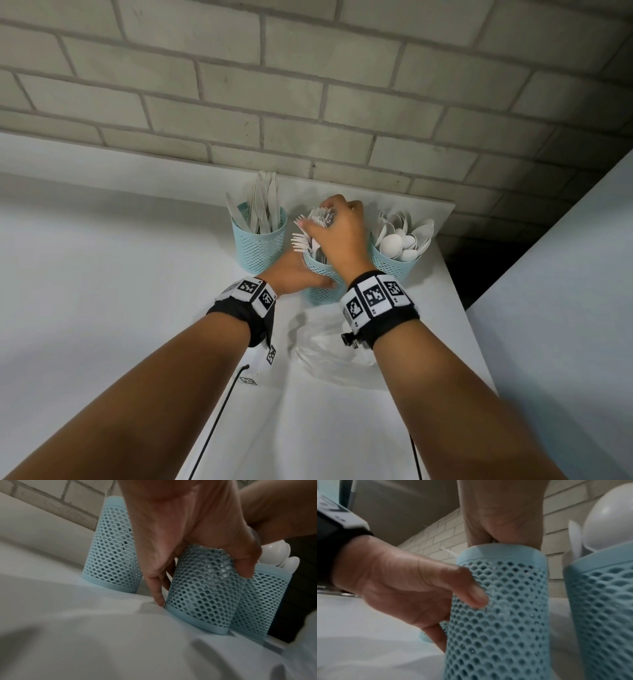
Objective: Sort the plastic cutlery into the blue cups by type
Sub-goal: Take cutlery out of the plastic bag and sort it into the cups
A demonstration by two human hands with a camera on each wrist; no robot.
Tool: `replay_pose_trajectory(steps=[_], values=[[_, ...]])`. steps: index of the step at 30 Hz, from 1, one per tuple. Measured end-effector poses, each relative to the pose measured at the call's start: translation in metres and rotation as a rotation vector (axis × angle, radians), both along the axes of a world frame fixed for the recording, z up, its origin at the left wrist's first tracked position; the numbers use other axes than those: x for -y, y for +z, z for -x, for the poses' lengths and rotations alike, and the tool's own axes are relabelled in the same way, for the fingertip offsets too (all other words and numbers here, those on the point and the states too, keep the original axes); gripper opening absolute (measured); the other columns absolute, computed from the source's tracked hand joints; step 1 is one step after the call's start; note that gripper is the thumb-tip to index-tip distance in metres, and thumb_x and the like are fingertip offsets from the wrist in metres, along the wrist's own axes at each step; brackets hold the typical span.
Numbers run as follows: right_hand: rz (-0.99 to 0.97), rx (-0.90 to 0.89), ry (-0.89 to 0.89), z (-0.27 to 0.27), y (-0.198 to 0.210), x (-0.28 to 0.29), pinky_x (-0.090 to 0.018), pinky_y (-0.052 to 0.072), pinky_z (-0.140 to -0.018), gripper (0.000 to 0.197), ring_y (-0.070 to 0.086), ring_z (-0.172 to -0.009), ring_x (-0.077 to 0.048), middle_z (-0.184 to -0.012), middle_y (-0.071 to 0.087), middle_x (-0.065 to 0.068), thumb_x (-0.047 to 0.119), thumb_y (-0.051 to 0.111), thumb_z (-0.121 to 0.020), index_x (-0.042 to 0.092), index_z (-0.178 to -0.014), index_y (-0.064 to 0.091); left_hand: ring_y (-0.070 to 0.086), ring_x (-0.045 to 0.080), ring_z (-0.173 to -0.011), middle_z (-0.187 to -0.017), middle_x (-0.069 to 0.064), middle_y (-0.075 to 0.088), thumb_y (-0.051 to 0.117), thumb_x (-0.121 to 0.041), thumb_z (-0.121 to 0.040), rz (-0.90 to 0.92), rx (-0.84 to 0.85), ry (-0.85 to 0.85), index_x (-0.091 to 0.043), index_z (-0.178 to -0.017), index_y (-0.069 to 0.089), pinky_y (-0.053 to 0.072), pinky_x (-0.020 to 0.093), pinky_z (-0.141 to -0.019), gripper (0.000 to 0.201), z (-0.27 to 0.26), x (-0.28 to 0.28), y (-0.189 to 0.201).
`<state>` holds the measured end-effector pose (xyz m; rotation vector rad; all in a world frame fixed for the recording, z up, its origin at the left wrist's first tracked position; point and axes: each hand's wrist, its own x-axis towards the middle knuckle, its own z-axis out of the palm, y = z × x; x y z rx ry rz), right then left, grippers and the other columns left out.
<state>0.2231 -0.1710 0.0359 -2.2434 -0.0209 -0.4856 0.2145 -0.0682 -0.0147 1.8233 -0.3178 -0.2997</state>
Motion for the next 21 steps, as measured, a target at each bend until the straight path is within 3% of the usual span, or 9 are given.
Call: replay_pose_trajectory(steps=[2,4,7,8,10,13,16,19,21], values=[[-0.091,0.087,-0.049,-0.002,0.003,0.001,-0.012,0.040,-0.066,0.032,0.048,-0.075,-0.011,-0.101,0.046,-0.006,0.034,0.074,-0.076,0.012,-0.095,0.060,0.061,0.009,-0.103,-0.108,-0.006,0.066,0.084,-0.004,-0.061,0.002,-0.006,0.003,-0.020,-0.119,0.054,0.046,0.025,-0.094,0.067,-0.002,0.000,-0.004],[-0.167,0.057,0.043,-0.002,0.010,0.004,-0.006,0.037,-0.067,0.026,0.051,-0.078,-0.010,-0.096,0.053,-0.005,0.035,0.072,-0.079,0.013,-0.087,0.061,0.062,0.006,-0.100,-0.105,-0.006,0.067,0.083,-0.004,-0.063,-0.015,-0.005,0.000,-0.021,-0.114,0.057,0.045,0.027,-0.096,0.061,-0.003,-0.001,-0.004],[-0.177,-0.177,0.295,0.005,0.022,0.016,-0.028,0.045,-0.092,0.031,0.055,-0.107,-0.014,-0.112,0.060,-0.002,0.035,0.064,-0.085,0.017,-0.110,0.061,0.061,0.013,-0.104,-0.110,-0.003,0.066,0.082,-0.004,-0.065,-0.028,0.014,-0.027,-0.017,-0.119,0.057,0.045,0.028,-0.096,0.061,-0.003,0.000,-0.003],[-0.198,-0.231,0.331,0.009,0.025,0.023,-0.035,0.043,-0.100,0.043,0.048,-0.120,-0.016,-0.128,0.053,-0.003,0.036,0.061,-0.087,0.022,-0.126,0.052,0.060,0.013,-0.105,-0.110,-0.005,0.064,0.082,-0.006,-0.065,-0.034,0.033,-0.033,-0.018,-0.121,0.056,0.044,0.025,-0.094,0.063,-0.002,0.000,-0.002],[-0.274,-0.293,0.339,0.016,0.028,0.035,-0.042,0.034,-0.110,0.076,0.029,-0.139,-0.017,-0.152,0.027,-0.003,0.037,0.060,-0.086,0.034,-0.147,0.016,0.060,0.011,-0.104,-0.108,-0.009,0.064,0.082,-0.009,-0.066,-0.058,0.047,-0.049,-0.017,-0.124,0.056,0.044,0.021,-0.091,0.065,-0.002,0.000,-0.001],[-0.186,-0.395,0.399,0.025,0.026,0.043,-0.040,0.021,-0.114,0.116,0.011,-0.145,-0.018,-0.159,0.003,-0.004,0.029,0.075,-0.074,0.041,-0.144,-0.016,0.058,-0.005,-0.096,-0.101,-0.018,0.062,0.080,-0.007,-0.068,-0.064,0.053,-0.056,-0.020,-0.117,0.057,0.043,0.002,-0.079,0.056,-0.002,-0.002,-0.001],[-0.059,-0.436,0.445,0.026,0.023,0.044,-0.036,0.021,-0.115,0.137,0.012,-0.145,-0.017,-0.158,0.006,-0.007,0.020,0.087,-0.060,0.045,-0.142,-0.020,0.052,-0.014,-0.097,-0.109,-0.019,0.058,0.081,-0.008,-0.068,-0.051,0.077,-0.058,-0.021,-0.126,0.052,0.038,-0.005,-0.077,0.066,-0.001,-0.002,-0.002],[-0.017,-0.380,0.458,0.022,0.018,0.035,-0.035,0.027,-0.113,0.138,0.024,-0.141,-0.017,-0.154,0.019,-0.006,0.018,0.090,-0.055,0.048,-0.143,-0.012,0.056,0.006,-0.111,-0.117,-0.009,0.060,0.082,-0.014,-0.067,-0.079,0.049,-0.039,-0.019,-0.129,0.052,0.041,0.013,-0.091,0.069,-0.003,-0.002,-0.007],[0.006,-0.292,0.433,0.019,0.013,0.025,-0.028,0.029,-0.108,0.134,0.027,-0.138,-0.014,-0.151,0.023,-0.003,0.019,0.090,-0.055,0.043,-0.146,-0.005,0.056,0.011,-0.111,-0.115,-0.005,0.061,0.080,-0.012,-0.070,-0.099,0.039,-0.039,-0.020,-0.124,0.056,0.041,0.020,-0.093,0.060,-0.002,-0.002,-0.007]])
